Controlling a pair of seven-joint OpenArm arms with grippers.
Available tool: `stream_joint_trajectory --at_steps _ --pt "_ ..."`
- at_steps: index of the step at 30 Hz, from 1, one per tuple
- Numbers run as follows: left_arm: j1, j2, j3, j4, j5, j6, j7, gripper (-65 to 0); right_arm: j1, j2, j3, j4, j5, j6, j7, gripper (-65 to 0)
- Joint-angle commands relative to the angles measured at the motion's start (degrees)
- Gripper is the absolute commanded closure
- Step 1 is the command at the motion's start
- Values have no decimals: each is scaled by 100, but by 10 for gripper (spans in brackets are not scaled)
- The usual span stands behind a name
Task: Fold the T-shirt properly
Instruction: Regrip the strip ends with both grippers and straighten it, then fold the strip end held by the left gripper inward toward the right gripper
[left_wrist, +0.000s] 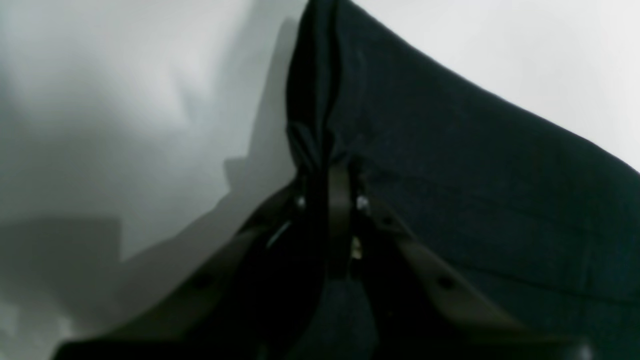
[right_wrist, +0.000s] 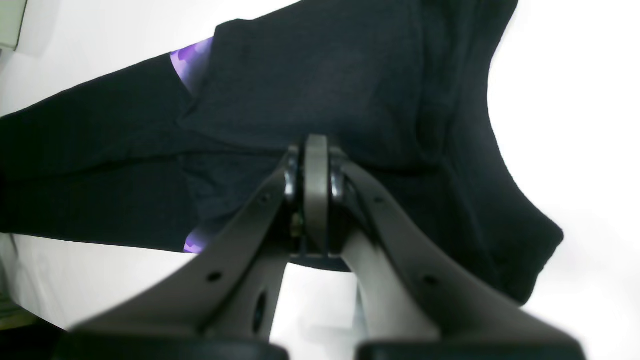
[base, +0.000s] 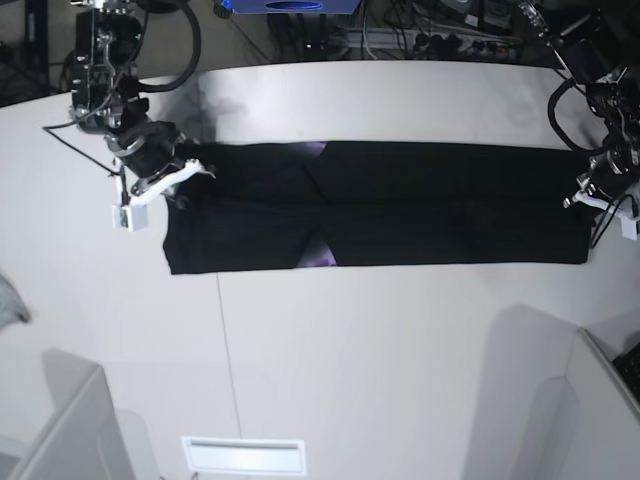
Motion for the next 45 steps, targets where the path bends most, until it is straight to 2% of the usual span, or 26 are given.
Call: stream_joint_trajectory --at_steps 1,5,9,19,23,26,28,37,42,45 --pt "19 -130 -44 297 -57 -34 -110 0 26 39 23 112 54 66 126 0" --pt "344 -95 -53 983 -57 1 -110 0 26 -128 59 112 54 66 126 0" --pt "652 -51 -9 1572 -57 256 -110 0 44 -146 23 112 54 66 126 0" --pt "1021 406 35 2486 -57 265 -66 0 53 -146 32 112 54 66 126 0" --pt "1153 441 396 2741 -57 309 -66 0 53 -146 23 112 54 66 126 0" --pt "1197 459 694 2882 -57 731 -66 0 35 -146 23 112 54 66 126 0" --pt "1197 459 905 2934 -74 881 -66 0 35 -146 41 112 54 66 126 0" --pt "1153 688 1670 3084 -57 1144 -66 0 26 -146 59 112 54 66 126 0" --pt "1118 714 2268 3084 -57 1522 -84 0 26 -146 59 112 54 66 126 0" --pt "1083 802 2488 3084 -57 1575 -84 0 26 -146 59 112 54 66 126 0"
